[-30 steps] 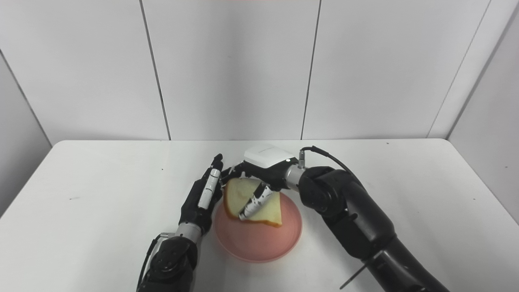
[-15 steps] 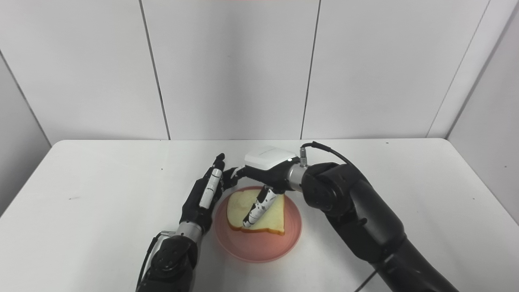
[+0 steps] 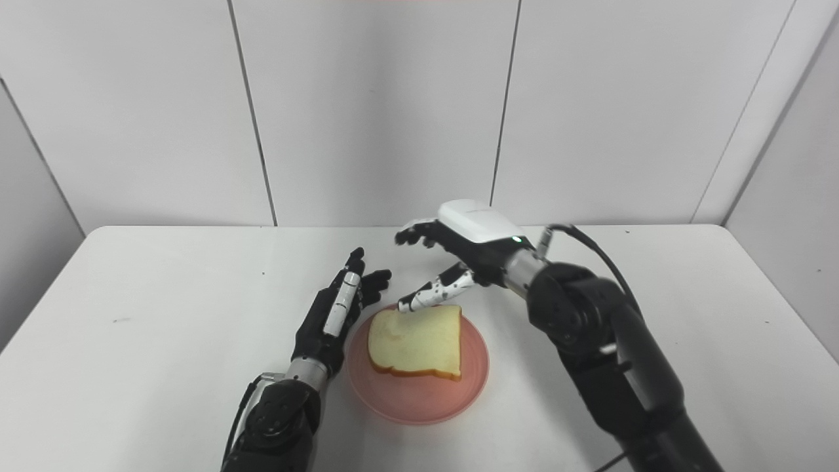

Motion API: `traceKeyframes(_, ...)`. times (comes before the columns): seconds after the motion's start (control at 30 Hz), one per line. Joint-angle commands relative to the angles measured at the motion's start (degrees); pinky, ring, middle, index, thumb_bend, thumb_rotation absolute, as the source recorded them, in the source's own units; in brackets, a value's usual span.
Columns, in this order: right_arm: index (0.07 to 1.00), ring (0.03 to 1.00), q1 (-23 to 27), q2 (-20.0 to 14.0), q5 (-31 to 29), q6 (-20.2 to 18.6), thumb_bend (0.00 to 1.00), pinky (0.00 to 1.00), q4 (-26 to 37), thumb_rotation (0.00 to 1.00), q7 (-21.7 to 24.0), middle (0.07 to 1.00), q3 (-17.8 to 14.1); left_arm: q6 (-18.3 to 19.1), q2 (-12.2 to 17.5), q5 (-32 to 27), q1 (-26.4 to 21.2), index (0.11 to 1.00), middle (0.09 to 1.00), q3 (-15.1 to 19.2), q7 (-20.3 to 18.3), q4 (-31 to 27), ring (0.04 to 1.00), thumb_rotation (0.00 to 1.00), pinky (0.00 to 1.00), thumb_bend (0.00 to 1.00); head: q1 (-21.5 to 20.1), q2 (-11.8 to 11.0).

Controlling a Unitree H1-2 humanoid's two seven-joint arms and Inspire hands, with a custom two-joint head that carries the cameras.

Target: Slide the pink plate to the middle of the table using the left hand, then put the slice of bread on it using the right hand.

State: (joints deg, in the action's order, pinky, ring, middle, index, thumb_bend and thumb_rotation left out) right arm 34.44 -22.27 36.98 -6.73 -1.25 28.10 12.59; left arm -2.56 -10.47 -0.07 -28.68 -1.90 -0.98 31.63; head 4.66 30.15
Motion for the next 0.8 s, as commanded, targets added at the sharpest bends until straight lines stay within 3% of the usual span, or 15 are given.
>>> traceKeyframes(0.0, 0.817, 0.767, 0.22, 1.28, -2.62, 1.82, 0.81, 0.65, -1.65, 0.84, -5.98, 0.818, -2.65, 3.82, 0.38, -0.99, 2.96, 0.936, 0.785, 0.84, 0.64, 2.41, 0.809, 0.85, 0.76, 0.75, -0.18, 0.18)
traceKeyframes(0.07, 0.838, 0.818, -1.56, 2.98, -4.83, 1.73, 0.8, 0.71, -4.19, 0.93, -9.52, 0.856, -4.43, 3.26, 0.32, -0.63, 3.13, 0.928, 0.852, 0.95, 1.09, 2.29, 0.842, 0.84, 0.75, 0.75, -0.36, 0.34)
traceKeyframes(0.17, 0.836, 0.832, -3.92, 6.2, -9.78, 4.12, 0.78, 0.74, -7.97, 0.95, -15.15, 0.851, -7.64, 2.34, 0.22, 0.01, 3.27, 0.927, 0.894, 1.05, 2.03, 2.26, 0.873, 0.84, 0.76, 0.76, -0.79, 0.45)
traceKeyframes(0.3, 0.838, 0.84, -5.99, 10.52, -18.04, 6.65, 0.83, 0.82, -11.55, 0.96, -19.62, 0.818, -12.24, 0.54, 0.06, 0.57, 3.19, 0.919, 0.943, 1.0, 3.38, 2.95, 0.902, 0.83, 0.78, 0.77, -0.96, 0.44)
traceKeyframes(0.37, 0.849, 0.83, -6.44, 11.74, -20.7, 7.49, 0.83, 0.75, -12.47, 0.98, -21.0, 0.834, -13.46, 0.01, -0.08, 0.42, 3.16, 0.919, 0.966, 1.15, 3.76, 3.19, 0.93, 0.83, 0.83, 0.78, -1.33, 0.34)
traceKeyframes(0.47, 0.862, 0.834, -7.15, 12.77, -24.73, 8.37, 0.81, 0.73, -13.29, 0.99, -21.83, 0.852, -14.85, -0.5, -0.09, 1.67, 3.4, 0.913, 0.972, 0.68, 5.18, 2.88, 0.938, 0.84, 0.84, 0.78, -1.43, 0.32)
traceKeyframes(0.57, 0.869, 0.847, -8.07, 14.08, -29.86, 6.69, 0.82, 0.78, -12.94, 1.0, -21.81, 0.872, -17.17, -1.78, -0.22, 3.36, 3.72, 0.895, 0.974, 0.2, 6.78, 2.71, 0.937, 0.85, 0.87, 0.76, -1.39, 0.32)
traceKeyframes(0.63, 0.861, 0.842, -8.92, 15.41, -33.55, 4.78, 0.85, 0.78, -12.2, 1.0, -22.3, 0.864, -19.25, -2.49, -0.26, 4.79, 3.77, 0.889, 0.983, -0.26, 8.06, 2.92, 0.981, 0.88, 0.97, 0.74, -1.31, 0.44)
traceKeyframes(0.77, 0.862, 0.854, -10.92, 17.31, -38.01, 2.82, 0.84, 0.8, -10.8, 1.0, -23.83, 0.871, -21.74, -3.67, -0.11, 5.91, 3.89, 0.915, 0.999, -0.85, 8.76, 3.13, 0.999, 0.88, 1.0, 0.74, -1.43, 0.67)
